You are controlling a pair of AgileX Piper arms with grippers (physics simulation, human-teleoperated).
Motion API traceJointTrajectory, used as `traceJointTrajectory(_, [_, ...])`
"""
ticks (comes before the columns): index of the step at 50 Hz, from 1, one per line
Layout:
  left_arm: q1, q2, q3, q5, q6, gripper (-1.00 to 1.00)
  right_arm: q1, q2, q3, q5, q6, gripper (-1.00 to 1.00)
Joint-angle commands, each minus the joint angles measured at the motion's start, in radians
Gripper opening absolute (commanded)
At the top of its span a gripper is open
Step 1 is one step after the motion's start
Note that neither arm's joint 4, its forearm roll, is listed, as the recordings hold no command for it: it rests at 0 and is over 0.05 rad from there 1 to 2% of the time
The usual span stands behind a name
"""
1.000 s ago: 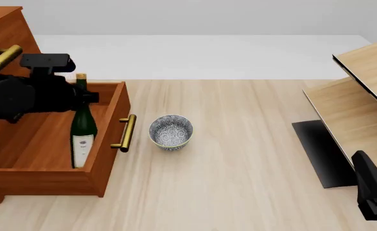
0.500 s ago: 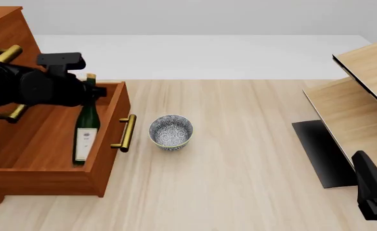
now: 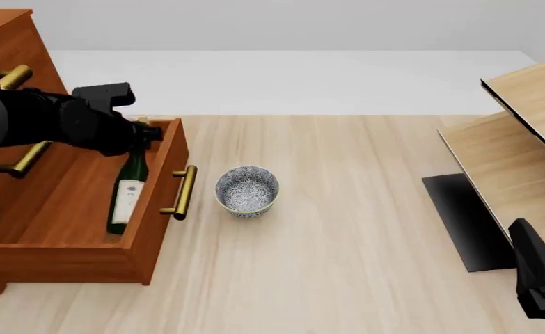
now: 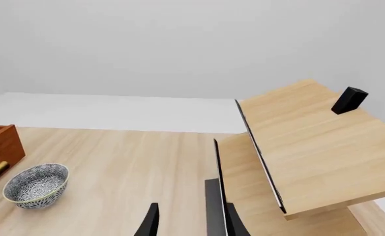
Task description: Put the wine bottle in the bottom drawer of the cabinet.
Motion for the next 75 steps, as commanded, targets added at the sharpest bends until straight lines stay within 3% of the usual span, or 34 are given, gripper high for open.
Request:
traceJointTrajectory(1, [0.011, 0.099, 0.005, 0.020, 0.104, -1.00, -0.001, 0.000, 0.000, 0.000, -0.002, 1.00])
traceJointTrajectory(32, [0.007, 0.127, -0.040, 0.043, 0.105, -1.00, -0.004, 0.000, 0.002, 0.001, 0.000, 1.00])
traceJointTrajectory(33, [-0.002, 0.127, -0.035, 0.041, 0.102, 1.00, -0.004, 0.000, 0.002, 0.001, 0.001, 1.00])
traceJointTrajectory(51, [0.022, 0.088, -0.046, 0.069, 0.143, 1.00, -0.004, 0.000, 0.002, 0.001, -0.001, 1.00])
traceJointTrajectory(69, [0.044, -0.102, -0.044, 0.156, 0.219, 1.00, -0.002, 0.000, 0.002, 0.001, -0.001, 1.00])
traceJointTrajectory(70, [0.061, -0.122, -0.041, 0.155, 0.249, 1.00, -0.002, 0.000, 0.002, 0.001, 0.000, 1.00])
traceJointTrajectory(75, [0.022, -0.226, -0.022, 0.196, 0.258, 1.00, 0.000, 0.000, 0.003, 0.001, -0.001, 1.00])
